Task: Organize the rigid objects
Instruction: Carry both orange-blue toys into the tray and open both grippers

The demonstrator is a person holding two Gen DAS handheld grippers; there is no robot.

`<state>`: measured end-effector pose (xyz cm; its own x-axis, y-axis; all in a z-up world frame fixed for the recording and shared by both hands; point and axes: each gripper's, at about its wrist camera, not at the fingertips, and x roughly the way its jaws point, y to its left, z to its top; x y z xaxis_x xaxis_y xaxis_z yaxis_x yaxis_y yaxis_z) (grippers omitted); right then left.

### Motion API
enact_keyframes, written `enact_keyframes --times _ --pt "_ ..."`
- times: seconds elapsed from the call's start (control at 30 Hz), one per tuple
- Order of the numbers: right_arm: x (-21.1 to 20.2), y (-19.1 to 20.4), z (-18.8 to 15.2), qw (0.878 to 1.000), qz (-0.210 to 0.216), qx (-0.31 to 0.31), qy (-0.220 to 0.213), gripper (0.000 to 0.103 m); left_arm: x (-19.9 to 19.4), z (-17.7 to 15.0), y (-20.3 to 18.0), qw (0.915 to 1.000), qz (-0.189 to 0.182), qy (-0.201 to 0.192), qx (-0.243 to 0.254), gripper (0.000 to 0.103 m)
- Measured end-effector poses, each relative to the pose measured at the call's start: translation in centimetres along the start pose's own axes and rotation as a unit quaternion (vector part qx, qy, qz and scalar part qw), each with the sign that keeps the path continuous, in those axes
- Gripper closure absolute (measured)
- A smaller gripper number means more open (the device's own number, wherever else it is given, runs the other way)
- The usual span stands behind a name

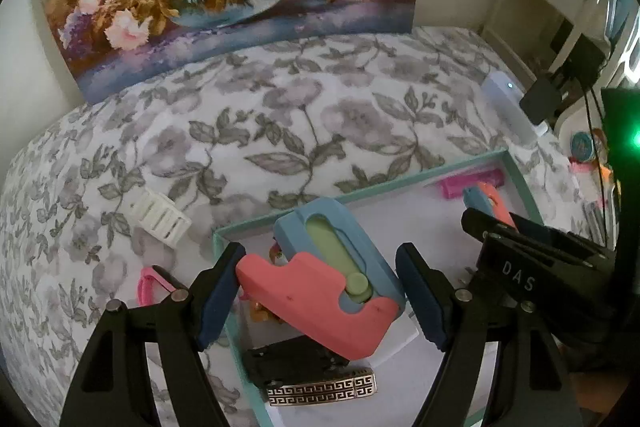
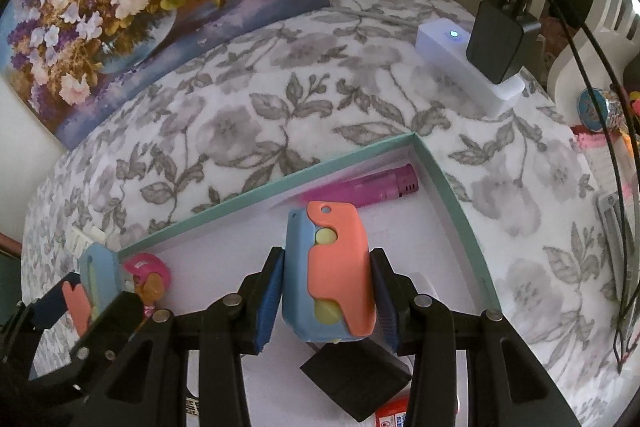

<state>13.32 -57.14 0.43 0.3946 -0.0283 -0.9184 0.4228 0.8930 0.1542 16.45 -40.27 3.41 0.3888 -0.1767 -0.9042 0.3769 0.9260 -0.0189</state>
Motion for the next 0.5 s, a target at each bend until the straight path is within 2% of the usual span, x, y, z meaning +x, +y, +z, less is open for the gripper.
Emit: enact_keyframes --times 0.3,0.5 --pt "0.4 -0.2 -0.1 1.0 0.001 0.003 0.01 0.057 1.4 -0.5 -0.3 0.9996 -0.006 0.026 0.004 0.024" --pt "0.2 -0.1 -0.1 1.0 -0.003 -0.001 0.006 0.057 1.4 -0.5 -0.3 0.9996 -0.005 0.027 0.005 0.024"
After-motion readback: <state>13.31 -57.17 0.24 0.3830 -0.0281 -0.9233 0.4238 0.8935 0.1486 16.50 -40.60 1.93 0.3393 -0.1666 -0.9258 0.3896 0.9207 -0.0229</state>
